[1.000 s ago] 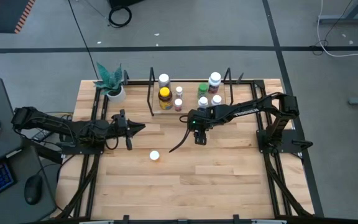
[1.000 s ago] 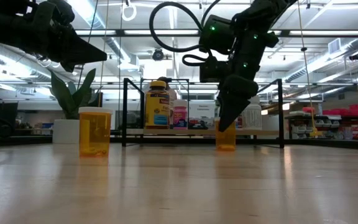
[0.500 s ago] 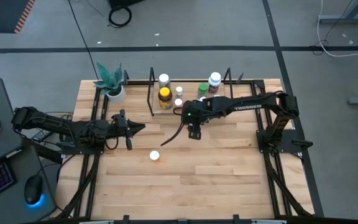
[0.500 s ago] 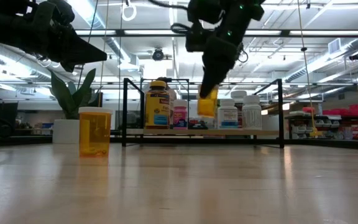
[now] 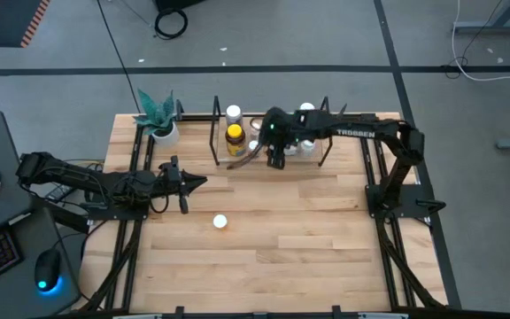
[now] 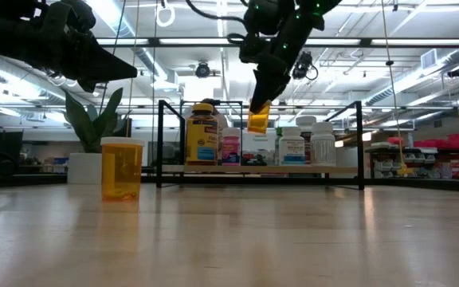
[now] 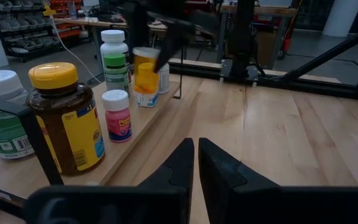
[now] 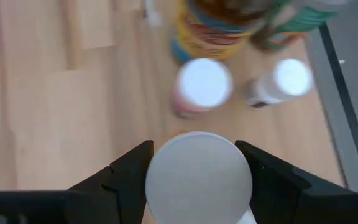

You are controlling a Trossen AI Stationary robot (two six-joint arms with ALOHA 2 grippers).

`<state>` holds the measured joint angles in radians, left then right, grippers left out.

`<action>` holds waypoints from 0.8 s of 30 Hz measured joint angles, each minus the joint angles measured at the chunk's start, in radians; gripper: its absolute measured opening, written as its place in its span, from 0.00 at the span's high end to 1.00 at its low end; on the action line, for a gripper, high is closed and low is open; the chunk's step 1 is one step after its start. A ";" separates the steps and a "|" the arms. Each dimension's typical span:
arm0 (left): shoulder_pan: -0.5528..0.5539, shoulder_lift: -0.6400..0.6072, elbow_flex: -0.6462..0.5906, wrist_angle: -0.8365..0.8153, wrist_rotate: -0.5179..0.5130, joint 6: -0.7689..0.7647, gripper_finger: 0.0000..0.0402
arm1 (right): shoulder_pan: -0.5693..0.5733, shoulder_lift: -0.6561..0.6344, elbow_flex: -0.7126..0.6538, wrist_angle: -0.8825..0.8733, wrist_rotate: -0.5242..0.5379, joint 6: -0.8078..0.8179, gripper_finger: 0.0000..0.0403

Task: Pick and place medicine bottles onto shelf by color
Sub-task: Put the top orange medicine bottle on the shelf

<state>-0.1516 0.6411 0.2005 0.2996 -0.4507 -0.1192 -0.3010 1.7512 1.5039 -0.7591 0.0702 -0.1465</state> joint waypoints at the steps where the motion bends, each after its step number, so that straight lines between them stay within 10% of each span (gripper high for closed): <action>1: 0.000 0.000 0.000 0.000 0.000 0.000 0.92 | -0.018 0.000 0.002 0.003 -0.010 -0.010 0.43; 24: 0.000 0.000 0.000 0.000 0.000 0.001 0.90 | -0.245 0.225 0.259 -0.098 -0.136 -0.173 0.43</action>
<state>-0.1516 0.6409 0.2005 0.2996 -0.4507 -0.1186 -0.5462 1.9763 1.7633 -0.8570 -0.0658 -0.3198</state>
